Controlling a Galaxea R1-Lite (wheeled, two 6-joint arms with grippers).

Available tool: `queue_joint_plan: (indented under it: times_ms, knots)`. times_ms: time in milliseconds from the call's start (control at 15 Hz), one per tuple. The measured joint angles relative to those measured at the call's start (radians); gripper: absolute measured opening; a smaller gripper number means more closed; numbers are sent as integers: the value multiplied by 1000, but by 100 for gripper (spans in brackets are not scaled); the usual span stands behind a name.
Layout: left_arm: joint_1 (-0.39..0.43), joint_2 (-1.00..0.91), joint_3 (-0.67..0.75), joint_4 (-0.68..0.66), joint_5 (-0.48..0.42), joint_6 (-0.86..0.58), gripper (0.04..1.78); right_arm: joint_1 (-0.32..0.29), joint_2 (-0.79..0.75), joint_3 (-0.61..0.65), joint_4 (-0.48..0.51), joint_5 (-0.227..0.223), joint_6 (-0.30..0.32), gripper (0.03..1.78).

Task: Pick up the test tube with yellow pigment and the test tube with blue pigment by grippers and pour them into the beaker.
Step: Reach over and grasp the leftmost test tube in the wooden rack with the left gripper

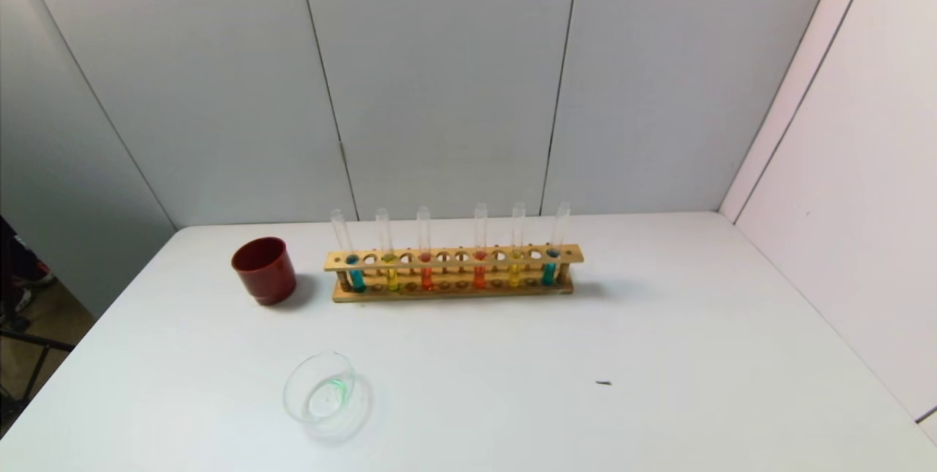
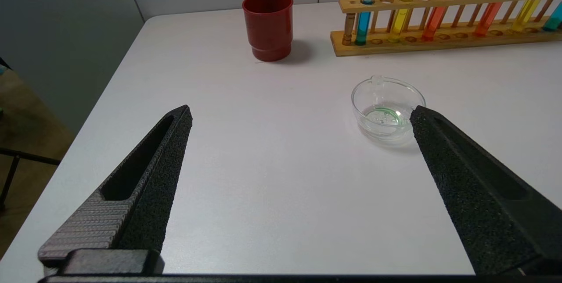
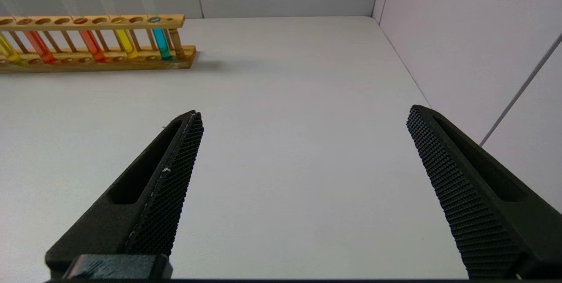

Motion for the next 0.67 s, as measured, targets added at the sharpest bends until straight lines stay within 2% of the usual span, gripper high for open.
queue_joint_plan:
  times_ms: [667]
  knots:
    - [0,0,-3,6,5,14,175,0,0,0,0,0,0,170]
